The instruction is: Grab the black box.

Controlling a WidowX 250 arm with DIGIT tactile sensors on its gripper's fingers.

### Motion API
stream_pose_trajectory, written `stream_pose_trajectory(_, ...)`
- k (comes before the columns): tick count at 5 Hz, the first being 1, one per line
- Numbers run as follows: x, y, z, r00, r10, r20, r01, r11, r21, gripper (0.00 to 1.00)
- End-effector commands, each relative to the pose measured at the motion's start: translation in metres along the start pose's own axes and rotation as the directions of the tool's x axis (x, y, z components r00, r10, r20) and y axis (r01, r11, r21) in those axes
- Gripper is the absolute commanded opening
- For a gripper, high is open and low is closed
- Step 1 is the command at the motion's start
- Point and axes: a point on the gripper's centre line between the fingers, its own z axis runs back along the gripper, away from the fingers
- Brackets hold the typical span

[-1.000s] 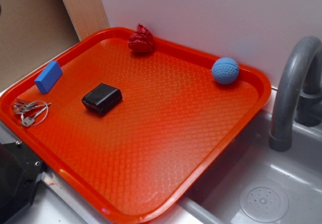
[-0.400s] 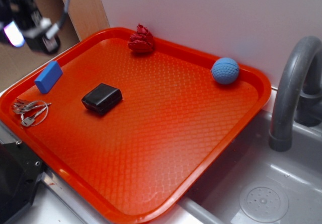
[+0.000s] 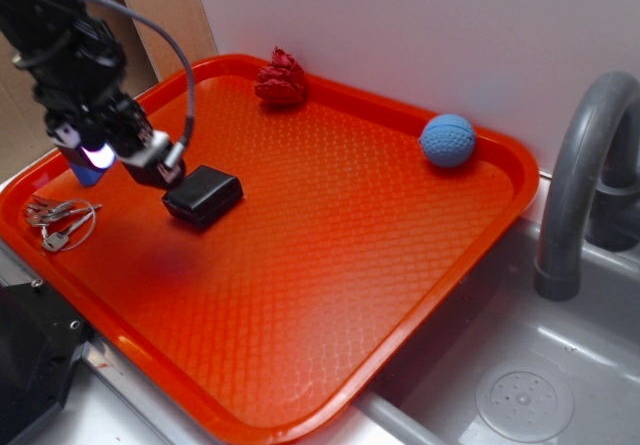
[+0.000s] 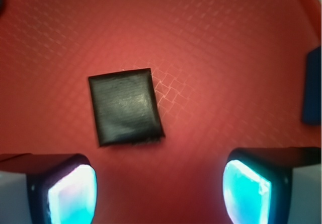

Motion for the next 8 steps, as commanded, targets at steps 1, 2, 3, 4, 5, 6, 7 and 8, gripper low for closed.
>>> stream_pose_trajectory(1, 0.027, -0.015, -0.016, 0.993, -0.121, 0.013, 0.119, 0.988, 0.096, 1.00)
stream_pose_trajectory(2, 0.036, 0.000, -0.035, 0.995, -0.097, -0.031, 0.100, 0.990, 0.098, 1.00)
stream_pose_trajectory(3, 0.042, -0.002, -0.053, 0.993, -0.075, -0.091, 0.080, 0.996, 0.050, 1.00)
stream_pose_trajectory(4, 0.043, -0.003, -0.059, 0.994, -0.029, -0.108, 0.036, 0.997, 0.067, 0.00)
stream_pose_trajectory(5, 0.048, 0.000, -0.032, 0.991, -0.044, -0.125, 0.044, 0.999, -0.004, 0.00)
stream_pose_trajectory(6, 0.060, 0.005, 0.016, 0.999, -0.046, 0.012, 0.046, 0.999, 0.000, 0.00)
stream_pose_trajectory(7, 0.062, 0.008, 0.067, 0.997, 0.051, 0.063, -0.050, 0.999, -0.013, 0.00)
stream_pose_trajectory(8, 0.069, -0.005, 0.116, 0.998, 0.020, 0.057, -0.019, 1.000, -0.023, 0.00)
